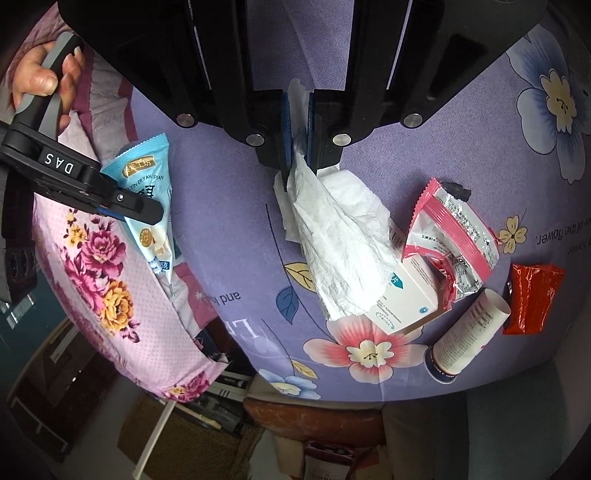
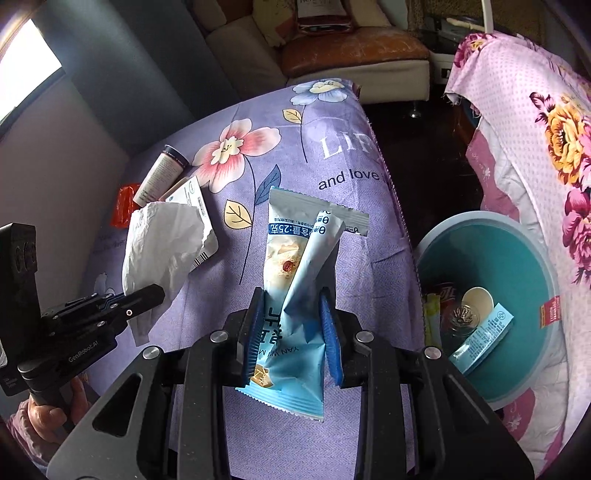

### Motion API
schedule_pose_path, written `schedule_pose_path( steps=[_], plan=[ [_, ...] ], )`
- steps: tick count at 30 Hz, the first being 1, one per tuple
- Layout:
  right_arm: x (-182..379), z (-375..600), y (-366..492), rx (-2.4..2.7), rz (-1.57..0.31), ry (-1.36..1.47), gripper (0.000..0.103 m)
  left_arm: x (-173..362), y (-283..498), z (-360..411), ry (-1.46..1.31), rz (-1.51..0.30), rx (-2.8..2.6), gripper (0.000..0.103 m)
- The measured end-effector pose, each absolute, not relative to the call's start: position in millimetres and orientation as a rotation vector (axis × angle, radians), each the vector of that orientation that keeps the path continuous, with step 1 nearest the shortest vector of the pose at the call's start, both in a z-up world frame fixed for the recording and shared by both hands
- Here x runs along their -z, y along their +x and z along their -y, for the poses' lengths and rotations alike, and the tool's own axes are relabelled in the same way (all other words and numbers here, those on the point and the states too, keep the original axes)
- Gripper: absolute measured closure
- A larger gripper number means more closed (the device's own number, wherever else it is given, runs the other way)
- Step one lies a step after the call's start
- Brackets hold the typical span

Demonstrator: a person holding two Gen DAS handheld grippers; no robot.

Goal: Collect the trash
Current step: 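Carry the packet and tissue over the bin while the left gripper opens to drop the tissue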

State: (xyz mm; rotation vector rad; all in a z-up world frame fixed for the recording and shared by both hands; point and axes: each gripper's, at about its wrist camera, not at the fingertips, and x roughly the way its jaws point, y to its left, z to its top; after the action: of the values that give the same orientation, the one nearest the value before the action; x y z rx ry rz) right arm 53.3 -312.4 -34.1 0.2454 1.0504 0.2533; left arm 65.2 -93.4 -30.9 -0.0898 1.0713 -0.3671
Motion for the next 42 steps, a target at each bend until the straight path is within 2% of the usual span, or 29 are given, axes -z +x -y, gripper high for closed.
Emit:
schedule_pose_path(
  steps=[17, 29, 42],
  plan=[
    [16, 382, 33, -0.152, -0.95, 0.341, 0.075, -3, 69, 178, 0.043, -1.016, 0.519, 0.096],
    [14, 469, -1, -0.001, -0.907, 0.408, 0.075, -1, 57, 284, 0.174, -1.017, 0.676, 0.096],
    [27, 519, -20, 0.071, -0.904, 0.468, 0.075, 13, 51, 342, 0.232, -1.064, 0.743, 0.096]
  ],
)
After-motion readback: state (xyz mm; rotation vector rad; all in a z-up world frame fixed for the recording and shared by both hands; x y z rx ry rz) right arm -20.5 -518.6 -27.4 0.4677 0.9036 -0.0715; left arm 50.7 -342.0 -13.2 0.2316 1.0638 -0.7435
